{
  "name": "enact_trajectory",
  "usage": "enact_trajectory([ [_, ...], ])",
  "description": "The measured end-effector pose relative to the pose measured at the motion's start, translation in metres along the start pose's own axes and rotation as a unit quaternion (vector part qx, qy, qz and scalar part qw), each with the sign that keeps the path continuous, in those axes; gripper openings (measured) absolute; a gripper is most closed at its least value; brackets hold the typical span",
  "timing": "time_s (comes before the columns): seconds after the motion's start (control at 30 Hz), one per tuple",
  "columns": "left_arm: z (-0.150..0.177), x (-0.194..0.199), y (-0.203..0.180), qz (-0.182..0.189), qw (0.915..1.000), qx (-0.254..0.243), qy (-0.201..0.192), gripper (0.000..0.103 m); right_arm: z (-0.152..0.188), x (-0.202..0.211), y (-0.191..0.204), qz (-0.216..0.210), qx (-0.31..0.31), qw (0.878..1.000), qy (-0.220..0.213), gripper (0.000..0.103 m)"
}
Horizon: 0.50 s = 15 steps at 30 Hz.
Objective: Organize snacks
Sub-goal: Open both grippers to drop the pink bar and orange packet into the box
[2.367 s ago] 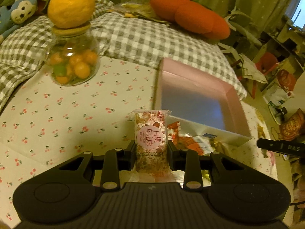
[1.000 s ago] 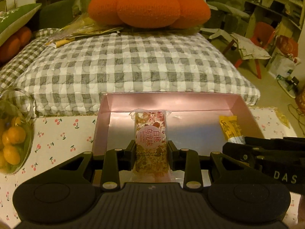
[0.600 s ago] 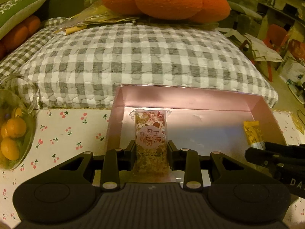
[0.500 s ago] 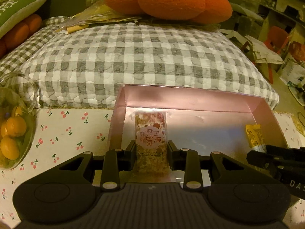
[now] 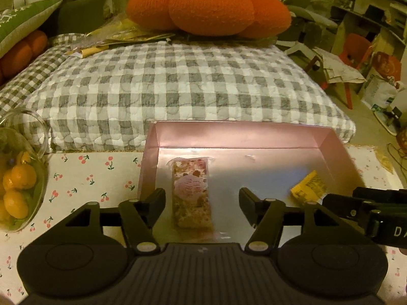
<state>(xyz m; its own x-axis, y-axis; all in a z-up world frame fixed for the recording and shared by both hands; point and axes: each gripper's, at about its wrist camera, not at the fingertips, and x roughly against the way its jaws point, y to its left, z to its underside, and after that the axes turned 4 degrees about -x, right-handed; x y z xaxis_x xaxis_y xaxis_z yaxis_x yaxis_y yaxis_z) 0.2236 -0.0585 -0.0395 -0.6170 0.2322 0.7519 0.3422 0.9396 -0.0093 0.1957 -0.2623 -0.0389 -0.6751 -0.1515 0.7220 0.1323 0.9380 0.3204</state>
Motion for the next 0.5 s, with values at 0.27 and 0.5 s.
enact_trajectory([
  [0.27, 0.002, 0.044, 0.000, 0.025, 0.9995, -0.001, -0.017, 0.086, -0.003, 0.042, -0.001, 0.010, -0.017, 1.000, -0.012, 0.078],
  [0.5, 0.015, 0.081, 0.000, 0.029, 0.9993, -0.007, -0.025, 0.095, 0.002, 0.081, 0.015, 0.008, -0.010, 1.000, -0.029, 0.083],
])
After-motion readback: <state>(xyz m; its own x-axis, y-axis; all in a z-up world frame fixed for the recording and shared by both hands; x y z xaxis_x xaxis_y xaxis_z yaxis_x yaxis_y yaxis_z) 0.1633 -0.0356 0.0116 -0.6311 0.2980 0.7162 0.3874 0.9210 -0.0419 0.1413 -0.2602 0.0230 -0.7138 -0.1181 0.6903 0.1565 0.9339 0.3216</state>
